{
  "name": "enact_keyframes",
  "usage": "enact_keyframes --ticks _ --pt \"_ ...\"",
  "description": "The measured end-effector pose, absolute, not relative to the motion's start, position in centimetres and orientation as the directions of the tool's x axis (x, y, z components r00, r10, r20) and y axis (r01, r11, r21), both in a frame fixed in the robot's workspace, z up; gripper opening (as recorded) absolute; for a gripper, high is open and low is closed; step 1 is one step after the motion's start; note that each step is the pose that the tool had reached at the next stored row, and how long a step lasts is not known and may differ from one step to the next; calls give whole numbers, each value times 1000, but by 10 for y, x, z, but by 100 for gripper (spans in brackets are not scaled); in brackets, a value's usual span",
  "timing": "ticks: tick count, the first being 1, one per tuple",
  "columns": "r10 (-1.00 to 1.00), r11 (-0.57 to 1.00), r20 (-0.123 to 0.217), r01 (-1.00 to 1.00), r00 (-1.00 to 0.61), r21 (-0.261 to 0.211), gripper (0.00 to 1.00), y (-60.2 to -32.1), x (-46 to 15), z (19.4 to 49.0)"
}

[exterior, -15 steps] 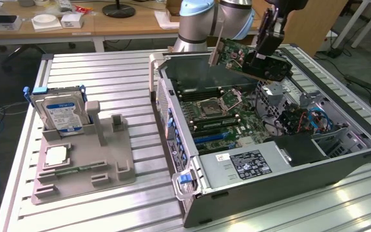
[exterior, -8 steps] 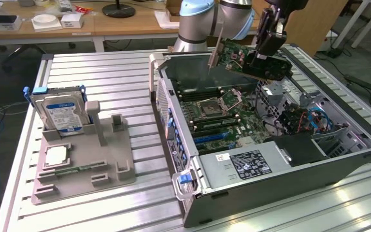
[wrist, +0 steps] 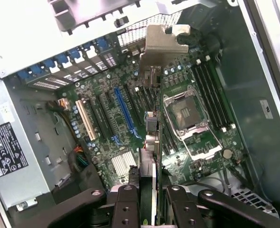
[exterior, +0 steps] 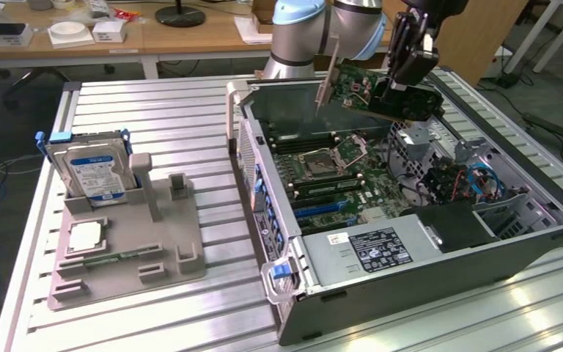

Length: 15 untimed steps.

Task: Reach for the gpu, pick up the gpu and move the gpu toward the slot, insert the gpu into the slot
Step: 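Insert the gpu into the slot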

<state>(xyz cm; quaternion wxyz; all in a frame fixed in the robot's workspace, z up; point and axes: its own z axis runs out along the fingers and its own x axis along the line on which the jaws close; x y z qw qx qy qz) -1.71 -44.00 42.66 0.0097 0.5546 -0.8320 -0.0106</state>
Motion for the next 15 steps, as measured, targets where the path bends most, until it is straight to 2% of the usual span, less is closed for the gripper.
enact_keyframes --ticks 15 --pt "-966 259 5 -965 -259 28 26 -441 -17 427"
